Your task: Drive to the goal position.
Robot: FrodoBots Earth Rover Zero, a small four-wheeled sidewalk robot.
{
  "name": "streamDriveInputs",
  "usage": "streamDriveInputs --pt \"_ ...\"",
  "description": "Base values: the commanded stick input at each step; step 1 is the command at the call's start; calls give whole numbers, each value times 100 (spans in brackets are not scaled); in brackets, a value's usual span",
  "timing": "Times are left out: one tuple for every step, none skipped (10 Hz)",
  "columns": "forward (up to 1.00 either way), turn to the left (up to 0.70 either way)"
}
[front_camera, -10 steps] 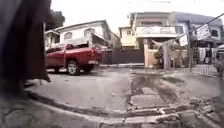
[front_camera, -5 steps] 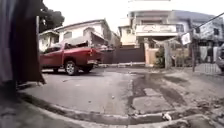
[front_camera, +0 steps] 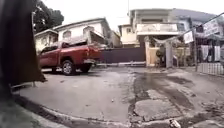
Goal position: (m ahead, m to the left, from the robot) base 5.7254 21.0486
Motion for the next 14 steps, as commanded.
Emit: streamDriveInputs --pt "30 0" --pt "30 0" --pt "30 0" --pt "30 0" --pt "30 0" --pt "30 0" --pt "30 0" --pt "30 0" --pt "30 0" --pt "30 0" --pt "30 0" --pt "30 0" --pt "30 0" --pt "30 0"
